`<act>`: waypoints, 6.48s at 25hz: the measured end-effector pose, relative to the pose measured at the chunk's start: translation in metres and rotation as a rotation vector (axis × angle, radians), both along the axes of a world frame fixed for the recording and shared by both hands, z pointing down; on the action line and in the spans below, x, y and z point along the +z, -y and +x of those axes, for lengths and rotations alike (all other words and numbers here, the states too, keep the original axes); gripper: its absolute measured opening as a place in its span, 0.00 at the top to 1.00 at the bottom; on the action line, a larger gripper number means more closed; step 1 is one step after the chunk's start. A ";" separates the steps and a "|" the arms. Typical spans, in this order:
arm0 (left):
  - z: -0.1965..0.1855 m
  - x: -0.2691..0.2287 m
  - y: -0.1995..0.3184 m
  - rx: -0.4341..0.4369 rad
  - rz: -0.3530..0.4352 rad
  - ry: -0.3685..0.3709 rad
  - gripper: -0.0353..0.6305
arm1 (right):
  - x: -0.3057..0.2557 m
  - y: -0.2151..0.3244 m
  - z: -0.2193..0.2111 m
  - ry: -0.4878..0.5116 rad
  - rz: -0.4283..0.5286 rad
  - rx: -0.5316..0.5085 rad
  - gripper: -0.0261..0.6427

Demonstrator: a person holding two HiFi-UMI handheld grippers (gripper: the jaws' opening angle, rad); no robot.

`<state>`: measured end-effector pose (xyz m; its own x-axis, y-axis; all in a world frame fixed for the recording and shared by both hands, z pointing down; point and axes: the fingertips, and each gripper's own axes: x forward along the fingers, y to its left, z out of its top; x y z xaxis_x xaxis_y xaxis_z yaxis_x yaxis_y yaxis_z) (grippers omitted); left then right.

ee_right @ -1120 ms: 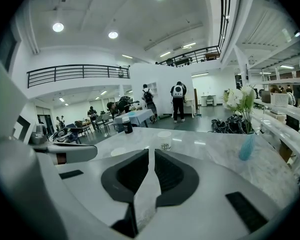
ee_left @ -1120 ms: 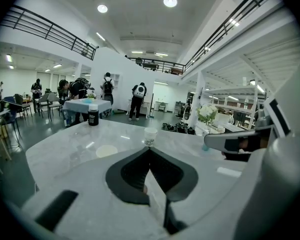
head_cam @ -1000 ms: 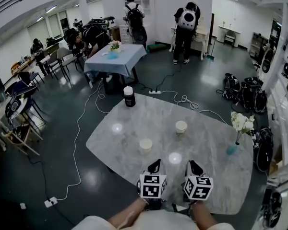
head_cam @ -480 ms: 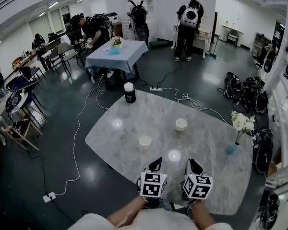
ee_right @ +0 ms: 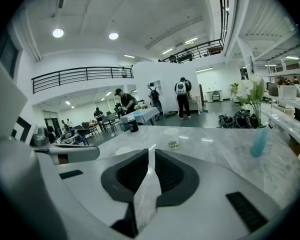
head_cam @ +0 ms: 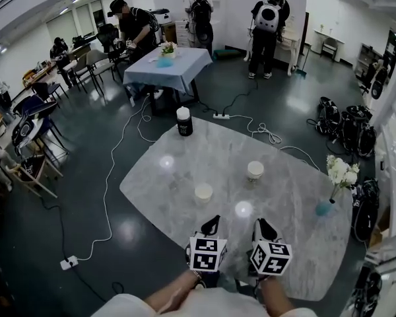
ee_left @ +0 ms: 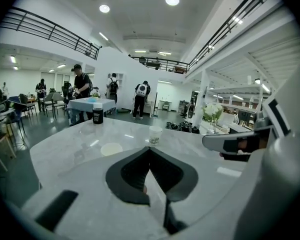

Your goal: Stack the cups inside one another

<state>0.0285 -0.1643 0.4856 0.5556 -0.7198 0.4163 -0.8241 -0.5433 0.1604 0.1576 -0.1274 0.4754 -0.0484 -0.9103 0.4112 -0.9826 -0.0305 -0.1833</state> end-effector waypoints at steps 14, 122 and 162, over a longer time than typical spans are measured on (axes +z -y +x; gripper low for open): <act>-0.066 0.043 0.025 -0.212 -0.096 0.025 0.95 | 0.041 0.052 -0.067 0.029 -0.077 -0.224 0.90; 0.037 0.031 0.103 -0.043 -0.082 -0.017 0.95 | 0.016 0.131 0.029 0.001 -0.049 -0.091 0.64; 0.110 0.111 0.195 -0.043 -0.219 0.002 0.95 | 0.076 0.241 0.076 0.017 -0.093 -0.156 0.64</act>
